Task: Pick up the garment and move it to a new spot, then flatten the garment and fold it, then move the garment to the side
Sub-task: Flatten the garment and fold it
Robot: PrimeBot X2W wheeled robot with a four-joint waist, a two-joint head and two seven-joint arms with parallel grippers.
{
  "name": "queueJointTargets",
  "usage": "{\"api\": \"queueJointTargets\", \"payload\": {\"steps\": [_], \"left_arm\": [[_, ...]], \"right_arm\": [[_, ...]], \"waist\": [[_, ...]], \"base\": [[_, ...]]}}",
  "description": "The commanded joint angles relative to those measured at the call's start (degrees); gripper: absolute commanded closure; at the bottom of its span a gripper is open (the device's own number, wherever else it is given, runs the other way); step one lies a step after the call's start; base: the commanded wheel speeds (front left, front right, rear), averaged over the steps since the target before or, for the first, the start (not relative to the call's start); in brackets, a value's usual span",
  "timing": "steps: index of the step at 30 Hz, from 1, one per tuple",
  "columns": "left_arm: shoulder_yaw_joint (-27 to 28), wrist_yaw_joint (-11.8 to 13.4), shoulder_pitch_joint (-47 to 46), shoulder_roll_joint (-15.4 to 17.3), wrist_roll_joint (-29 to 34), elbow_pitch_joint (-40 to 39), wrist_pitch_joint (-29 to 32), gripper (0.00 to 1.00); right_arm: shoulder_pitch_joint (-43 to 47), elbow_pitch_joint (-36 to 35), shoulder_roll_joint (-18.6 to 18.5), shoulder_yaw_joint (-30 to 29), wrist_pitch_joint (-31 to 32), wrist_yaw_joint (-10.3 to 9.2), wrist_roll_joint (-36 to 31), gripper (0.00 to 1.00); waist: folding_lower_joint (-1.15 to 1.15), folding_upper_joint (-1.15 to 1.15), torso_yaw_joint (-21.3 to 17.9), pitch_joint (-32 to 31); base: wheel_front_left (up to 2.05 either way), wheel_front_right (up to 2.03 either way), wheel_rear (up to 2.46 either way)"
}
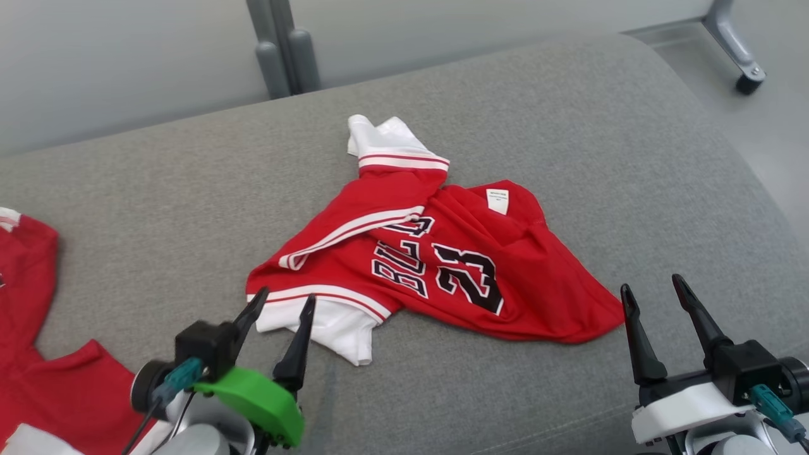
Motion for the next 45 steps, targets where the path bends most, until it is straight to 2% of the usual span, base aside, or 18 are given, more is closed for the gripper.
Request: {"api": "queueJointTargets", "payload": {"steps": [1, 5, 8, 11, 15, 21, 32, 33, 45], "left_arm": [[0.55, 0.6, 1.95, 0.77, -0.21, -0.43, -0.48, 0.0], [4.28, 3.32, 9.04, 3.04, 0.78, -2.77, -0.87, 0.0], [9.29, 4.12, 15.0, 2.61, 2.66, -4.87, -0.88, 0.0], [13.4, 2.22, 19.97, 1.63, 5.13, -5.36, -0.87, 0.0], [18.54, -1.53, 25.18, -0.13, 8.03, -3.99, -0.88, 0.0], [26.42, -5.79, 31.67, -2.77, 12.02, -2.19, -0.88, 0.0], [36.89, -12.54, 35.62, -7.86, 17.77, -0.42, -0.89, 0.0], [38.69, -13.78, 35.89, -8.77, 18.7, -0.59, -0.89, 0.0], [43.81, -18.08, 36.22, -12.81, 23.3, -0.53, -0.89, 0.0]], "right_arm": [[0.95, 0.07, -0.31, -0.34, -0.17, -0.08, 0.34, 0.0], [3.06, 0.46, -0.54, -1.79, -0.17, -0.08, 0.41, 0.0], [4.34, 1.44, -0.68, -2.75, -0.17, -0.08, -0.05, 0.0], [5.49, 2.86, -0.72, -3.29, -0.17, -0.08, 0.01, 0.0], [6.49, 4.79, -0.79, -3.73, -0.17, -0.08, 0.2, 0.0], [7.23, 5.96, -0.34, -5.29, -0.17, -0.08, -0.13, 0.0], [7.52, 7.16, -0.45, -5.7, -0.17, -0.08, -0.9, 0.0], [7.24, 7.05, -0.36, -5.69, -0.17, -0.08, -0.86, 0.0], [5.84, 7.68, -0.56, -4.92, -0.17, -0.08, -0.16, 0.0]], "waist": [[0.0, 0.0, 5.62, -5.35], [0.0, 0.0, 6.87, -6.48], [0.0, 0.0, 7.7, -7.13], [0.0, 0.0, 8.84, -7.99], [0.0, 0.0, 9.77, -9.36], [0.0, 0.0, 9.7, -11.02], [0.0, 0.0, 9.46, -11.59], [0.0, 0.0, 9.4, -11.64], [0.0, 0.0, 9.63, -11.16]], "base": [[0.0, 0.0, 0.0], [0.0, 0.0, 0.0], [0.0, 0.0, 0.0], [0.0, 0.0, 0.0], [0.0, 0.0, 0.0], [0.0, 0.0, 0.0], [0.0, 0.0, 0.0], [0.0, 0.0, 0.0], [0.0, 0.0, 0.0]]}}
